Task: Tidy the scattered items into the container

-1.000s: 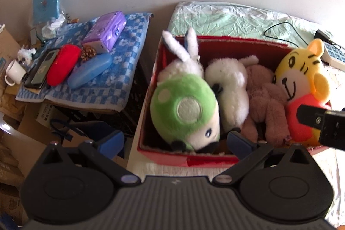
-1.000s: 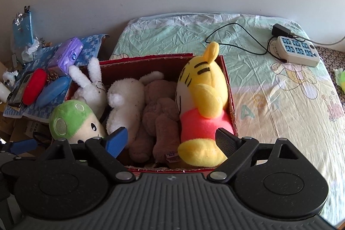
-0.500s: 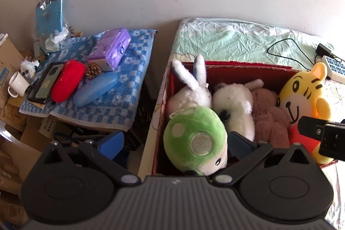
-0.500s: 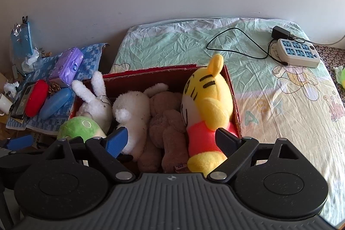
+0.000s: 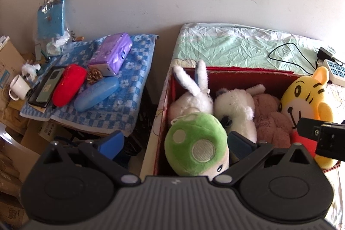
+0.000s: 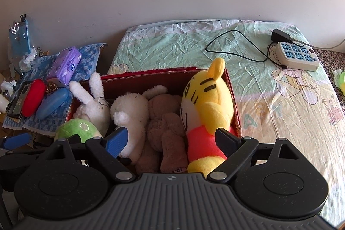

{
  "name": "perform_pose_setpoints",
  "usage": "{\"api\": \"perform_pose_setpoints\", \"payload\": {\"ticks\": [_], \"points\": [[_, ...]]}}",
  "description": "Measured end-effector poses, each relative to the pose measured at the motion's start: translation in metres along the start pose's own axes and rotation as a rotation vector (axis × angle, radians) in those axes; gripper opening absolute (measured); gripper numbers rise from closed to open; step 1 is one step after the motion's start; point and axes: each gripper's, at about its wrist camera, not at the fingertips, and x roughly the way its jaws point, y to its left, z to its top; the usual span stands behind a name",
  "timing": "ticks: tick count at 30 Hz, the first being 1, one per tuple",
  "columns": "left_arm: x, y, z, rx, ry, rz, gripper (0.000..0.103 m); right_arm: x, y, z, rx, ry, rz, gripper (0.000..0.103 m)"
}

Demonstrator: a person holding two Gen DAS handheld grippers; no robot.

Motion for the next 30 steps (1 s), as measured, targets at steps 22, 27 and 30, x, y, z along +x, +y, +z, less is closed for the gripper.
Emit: {"api": "perform_pose_setpoints", "payload": {"ticks": [22, 27, 30], "points": [[0.001, -0.003, -0.004, 0.000, -0.002, 0.024, 0.102, 0.000, -0.001, -0.006, -0.003, -0.013, -0.009, 0.090], [0.000, -0.005, -0.008, 0.011, 0.001, 0.019, 0.102, 0.000, -0.001, -0.008, -0.001, -0.010, -0.009, 0.090], [-0.001, -0.006, -0.011, 0.015, 0.005, 0.013, 0.102, 0.000, -0.001, -0.009, -0.003, -0.010, -0.010, 0.090]]}}
